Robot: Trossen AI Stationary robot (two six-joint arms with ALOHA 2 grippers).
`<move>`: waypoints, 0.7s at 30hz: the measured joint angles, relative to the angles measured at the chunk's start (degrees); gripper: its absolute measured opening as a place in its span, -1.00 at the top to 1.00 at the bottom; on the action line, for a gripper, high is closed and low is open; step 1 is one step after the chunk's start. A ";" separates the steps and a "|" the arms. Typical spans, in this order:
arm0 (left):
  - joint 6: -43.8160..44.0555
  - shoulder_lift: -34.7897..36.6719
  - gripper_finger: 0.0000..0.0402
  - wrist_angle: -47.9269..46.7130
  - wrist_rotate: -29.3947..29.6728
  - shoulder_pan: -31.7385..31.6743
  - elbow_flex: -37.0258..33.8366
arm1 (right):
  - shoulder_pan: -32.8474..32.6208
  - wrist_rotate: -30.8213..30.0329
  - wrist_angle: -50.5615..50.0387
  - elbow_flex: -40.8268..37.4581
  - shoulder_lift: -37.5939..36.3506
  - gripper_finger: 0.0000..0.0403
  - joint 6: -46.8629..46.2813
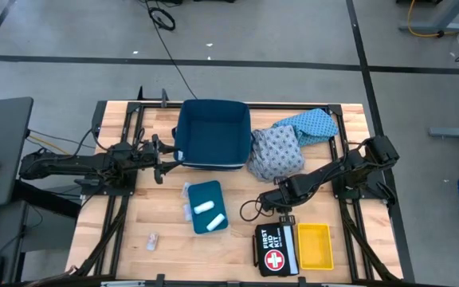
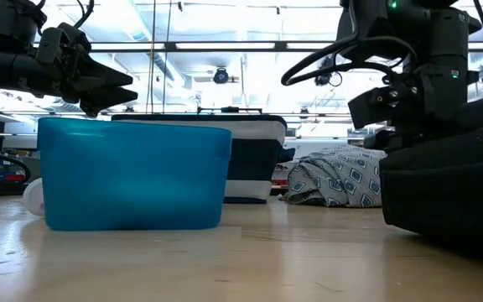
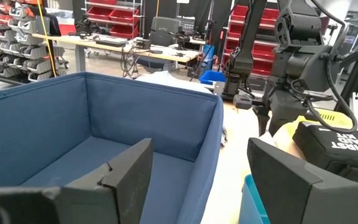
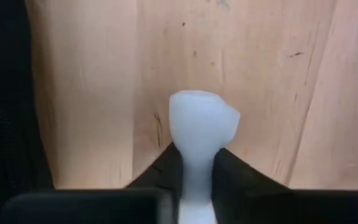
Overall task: Pick & place medical supplies in basket/bin
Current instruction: Put the white gauze in the blue bin
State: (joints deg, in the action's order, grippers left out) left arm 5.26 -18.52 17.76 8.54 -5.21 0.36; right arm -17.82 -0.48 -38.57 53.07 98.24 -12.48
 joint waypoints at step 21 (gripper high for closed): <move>-0.35 -0.02 -0.26 0.00 0.00 0.00 0.00 | -0.01 -0.68 13.16 -0.15 -0.27 0.83 4.81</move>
State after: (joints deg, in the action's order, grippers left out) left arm 4.91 -18.54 17.76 8.54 -5.21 0.36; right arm -17.82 -1.16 -25.41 52.93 97.97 -7.67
